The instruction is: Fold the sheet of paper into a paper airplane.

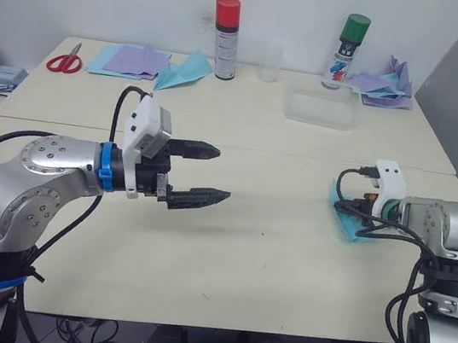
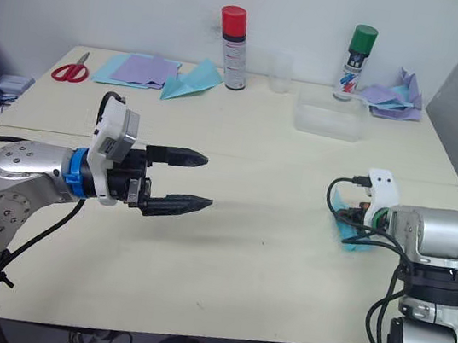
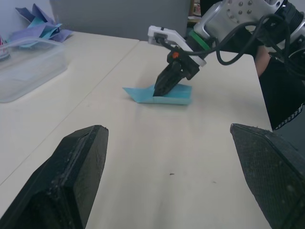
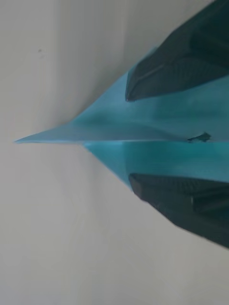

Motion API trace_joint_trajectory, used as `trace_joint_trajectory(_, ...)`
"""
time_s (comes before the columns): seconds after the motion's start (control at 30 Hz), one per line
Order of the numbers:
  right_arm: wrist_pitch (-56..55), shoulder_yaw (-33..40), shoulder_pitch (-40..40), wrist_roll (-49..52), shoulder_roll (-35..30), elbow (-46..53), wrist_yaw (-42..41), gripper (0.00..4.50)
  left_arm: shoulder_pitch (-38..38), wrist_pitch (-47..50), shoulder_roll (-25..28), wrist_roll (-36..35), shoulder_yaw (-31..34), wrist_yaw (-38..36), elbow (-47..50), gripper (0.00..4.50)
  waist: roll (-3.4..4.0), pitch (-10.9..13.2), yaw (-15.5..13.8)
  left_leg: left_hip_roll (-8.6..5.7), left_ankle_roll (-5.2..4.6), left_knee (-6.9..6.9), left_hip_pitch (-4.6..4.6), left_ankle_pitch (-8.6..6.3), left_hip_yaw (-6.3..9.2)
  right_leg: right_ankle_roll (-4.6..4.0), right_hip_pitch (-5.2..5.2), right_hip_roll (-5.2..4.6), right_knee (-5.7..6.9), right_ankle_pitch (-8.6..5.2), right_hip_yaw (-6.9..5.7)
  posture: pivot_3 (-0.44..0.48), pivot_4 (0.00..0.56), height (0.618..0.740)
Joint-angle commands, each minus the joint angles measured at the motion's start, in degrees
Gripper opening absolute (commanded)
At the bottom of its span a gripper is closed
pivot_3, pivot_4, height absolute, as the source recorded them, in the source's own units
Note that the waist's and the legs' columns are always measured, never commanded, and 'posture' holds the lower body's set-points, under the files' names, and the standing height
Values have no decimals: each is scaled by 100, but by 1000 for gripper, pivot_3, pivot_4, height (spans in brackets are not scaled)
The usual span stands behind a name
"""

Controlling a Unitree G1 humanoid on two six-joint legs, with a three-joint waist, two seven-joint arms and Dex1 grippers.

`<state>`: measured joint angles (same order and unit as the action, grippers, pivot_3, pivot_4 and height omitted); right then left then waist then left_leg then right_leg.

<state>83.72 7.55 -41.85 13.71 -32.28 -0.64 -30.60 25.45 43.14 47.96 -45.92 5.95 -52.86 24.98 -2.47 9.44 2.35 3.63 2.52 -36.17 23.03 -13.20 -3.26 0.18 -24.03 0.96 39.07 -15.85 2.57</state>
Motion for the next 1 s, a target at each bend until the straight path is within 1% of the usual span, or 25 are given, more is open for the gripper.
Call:
trace_joint_trajectory(0.03,-90,119,-192,201,-247,288,-57,3863,20,-207,21,101,72,-97,32,4500,0,0,-21,0,0,0,0,0,0,0,0,0,-1,0,-2,0,150,740)
trace_joint_trajectory(0.07,-87,148,-265,259,-339,314,-78,4243,-20,-304,53,217,31,-184,-28,4500,0,0,-26,0,0,0,1,0,-1,0,1,0,-3,0,-3,0,150,740)
trace_joint_trajectory(0.1,-96,168,-326,309,-437,355,-113,4458,-64,-398,92,319,7,-270,-96,4500,1,1,-28,0,0,0,1,0,-1,0,1,0,-3,0,-1,0,150,740)
trace_joint_trajectory(0.2,-271,141,-411,498,-880,464,-380,4458,-107,-545,154,473,59,-446,-310,4500,5,3,-42,-1,0,0,1,0,-3,0,0,0,-3,0,-1,0,150,740)
trace_joint_trajectory(0.27,-475,98,-384,735,-1158,527,-731,4458,-164,-636,233,554,162,-570,-468,4500,7,5,-50,-1,0,0,3,0,-5,0,-2,0,-4,0,-3,0,150,740)
trace_joint_trajectory(0.33,-1575,-217,-41,861,-1719,820,-1699,4458,-371,-922,417,781,278,-772,-620,4500,11,8,-46,1,-1,1,2,0,-5,0,-1,0,-6,-1,-4,0,150,740)
trace_joint_trajectory(0.4,-2698,-252,413,991,-2194,975,-2726,4458,-589,-1037,607,864,550,-868,-783,4500,14,10,-44,1,-1,6,0,-1,-4,3,-4,0,-7,-2,-1,0,150,740)
trace_joint_trajectory(0.47,-4085,-131,983,969,-2640,951,-3788,4458,-845,-1145,854,978,908,-943,-964,4500,13,10,-49,3,-2,7,1,-1,-4,8,-2,0,-8,-8,-11,0,150,740)
trace_joint_trajectory(0.53,-5077,-14,1442,925,-2923,921,-4439,4458,-1107,-1244,1042,1048,1237,-1031,-1086,4500,14,13,-47,6,-2,7,2,-1,-4,8,-3,0,-8,-9,-13,0,150,740)
trace_joint_trajectory(0.57,-5190,148,1624,1068,-3003,937,-4644,4458,-1311,-1299,1144,1140,1502,-1023,-1143,4500,15,14,-44,6,-2,7,1,-1,-3,8,-2,-2,-8,-10,-13,0,150,740)
trace_joint_trajectory(0.63,-5329,413,1921,1272,-3125,992,-4884,4458,-1716,-1378,1300,1307,2027,-1024,-1245,4500,19,16,-29,9,-2,6,-2,-1,-4,7,-4,-7,-7,-9,-8,0,150,740)
trace_joint_trajectory(0.67,-5277,530,2000,1334,-3151,1021,-4842,4458,-1974,-1462,1345,1457,2308,-1001,-1297,4500,19,16,-23,8,-2,5,-6,-1,-5,7,-2,-12,-6,-9,-8,0,150,740)
trace_joint_trajectory(0.73,-5158,647,2136,1339,-3230,1040,-4704,4458,-2390,-1670,1357,1719,2672,-973,-1320,4500,21,17,-13,11,-2,3,-8,-1,-10,7,-2,-21,-3,-9,-8,0,150,740)
trace_joint_trajectory(0.8,-5004,771,2192,1429,-3169,1087,-4480,4458,-2529,-1621,1307,1749,2834,-854,-1334,4500,21,17,-30,11,-2,3,-12,-1,-7,6,1,-25,-1,-9,-8,0,150,740)
trace_joint_trajectory(0.87,-5075,792,2267,1436,-3113,1146,-4414,4458,-2543,-1556,1238,1693,2882,-765,-1325,4500,21,17,-54,11,-2,0,-14,-1,-7,2,5,-26,0,-6,-10,0,150,740)
trace_joint_trajectory(1.0,-5377,565,2224,1383,-2974,1155,-4402,4458,-2602,-1438,1114,1613,2836,-636,-1050,4500,21,17,-75,10,-3,-3,-13,0,-10,-1,8,-26,1,-2,-14,0,150,740)
